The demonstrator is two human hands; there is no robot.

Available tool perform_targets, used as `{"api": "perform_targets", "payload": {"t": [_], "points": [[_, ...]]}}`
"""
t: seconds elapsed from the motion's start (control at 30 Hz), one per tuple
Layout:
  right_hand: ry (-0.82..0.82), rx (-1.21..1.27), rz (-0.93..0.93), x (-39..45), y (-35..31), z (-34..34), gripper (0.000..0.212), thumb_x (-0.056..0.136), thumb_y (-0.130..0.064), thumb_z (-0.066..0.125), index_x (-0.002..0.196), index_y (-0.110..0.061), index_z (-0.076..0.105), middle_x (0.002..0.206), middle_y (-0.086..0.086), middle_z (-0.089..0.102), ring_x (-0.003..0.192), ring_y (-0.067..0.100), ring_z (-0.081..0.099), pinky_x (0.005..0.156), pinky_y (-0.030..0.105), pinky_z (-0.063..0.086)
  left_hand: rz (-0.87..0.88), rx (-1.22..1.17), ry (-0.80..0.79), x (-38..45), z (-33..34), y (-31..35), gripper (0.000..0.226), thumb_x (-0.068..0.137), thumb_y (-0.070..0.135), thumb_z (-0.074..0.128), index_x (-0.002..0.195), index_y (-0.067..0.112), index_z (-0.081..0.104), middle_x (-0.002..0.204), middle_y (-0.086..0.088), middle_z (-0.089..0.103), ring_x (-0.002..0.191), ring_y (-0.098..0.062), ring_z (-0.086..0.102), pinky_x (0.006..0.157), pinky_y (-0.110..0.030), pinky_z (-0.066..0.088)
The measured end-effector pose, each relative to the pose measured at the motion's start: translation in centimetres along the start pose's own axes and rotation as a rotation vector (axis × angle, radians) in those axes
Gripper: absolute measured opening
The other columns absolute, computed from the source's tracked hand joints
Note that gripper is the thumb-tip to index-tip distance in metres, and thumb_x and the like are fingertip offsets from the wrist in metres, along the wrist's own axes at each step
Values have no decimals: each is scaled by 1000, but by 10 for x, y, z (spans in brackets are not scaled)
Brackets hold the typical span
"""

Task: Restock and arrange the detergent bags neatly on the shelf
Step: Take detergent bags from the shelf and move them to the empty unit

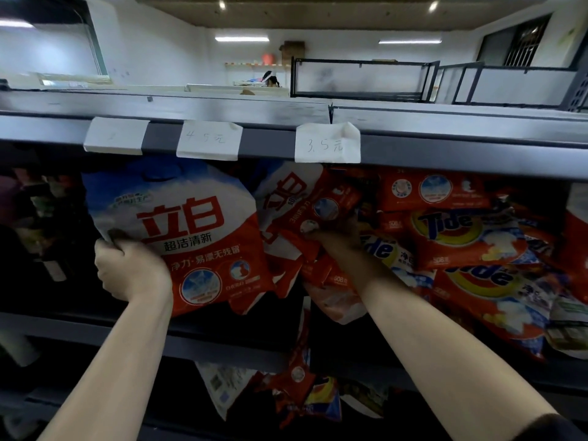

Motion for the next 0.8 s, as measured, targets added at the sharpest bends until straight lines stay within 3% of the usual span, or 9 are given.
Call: {"api": "perform_targets", "payload": {"t": [0.03,0.17,0.27,0.33,0.43,0.5,0.6,0.7,0.8], "points": [[23,17,-27,-21,-11,5,119,49,-34,90,147,-11,27,137,12,49,120,29,52,97,42,49,-9,11,3,0,1,0,39,100,28,29,116,2,54,121,-19,59,110,-38,55,88,-39,41],[-7,56,-99,-42,-11,15,111,39,-42,82,138,-15,40,124,8,61,109,25,61,93,45,53,-40,21,-3,2,7,1,43,101,34,30,123,5,52,127,-16,57,116,-36,53,92,-39,40],[-70,46,-27,-34,-16,4,80,67,-30,84,135,-15,45,122,6,61,100,21,64,78,31,58,-55,21,-23,2,13,3,45,101,37,30,124,5,52,128,-17,56,117,-36,52,94,-39,40],[-82,-84,-7,-27,-21,-7,69,75,-33,79,131,-11,47,118,4,61,94,19,65,70,28,58,-67,27,-34,0,18,4,45,101,38,30,125,6,52,128,-17,56,118,-36,52,94,-39,40],[53,-444,-159,-10,-38,-28,58,86,-48,64,129,-11,52,122,4,60,110,23,58,91,34,50,-68,6,-43,-5,25,7,46,101,40,29,124,9,54,126,-18,58,116,-36,54,93,-39,42],[110,-661,-312,-2,-53,-38,51,92,-46,54,132,-14,52,132,9,55,121,27,52,98,32,43,-54,-4,-52,-9,28,8,47,100,40,29,124,9,54,125,-19,58,114,-37,54,92,-40,42],[53,-732,-357,17,-61,-44,58,92,-44,55,141,-17,41,141,9,45,127,27,45,96,30,39,-52,5,-52,-12,30,7,47,100,40,28,124,9,55,124,-20,58,113,-38,54,91,-40,42],[-115,-568,-165,35,-52,-41,94,67,-71,64,143,-23,37,142,5,44,129,27,44,101,38,42,-40,5,-49,-12,30,3,47,100,40,28,122,7,55,122,-21,59,111,-39,55,90,-41,43],[-147,-394,-98,35,-58,-35,82,73,-64,65,140,-24,42,137,1,48,117,21,50,86,31,48,-28,16,-40,-12,29,0,47,101,39,28,120,6,55,121,-22,59,110,-40,55,88,-41,43]]}}
Point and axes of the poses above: each hand's wrist, its own x-axis towards the middle knuckle, its own z-axis out of the palm, y = z × x, the point moved 3 cm from there along x, towards the middle knuckle
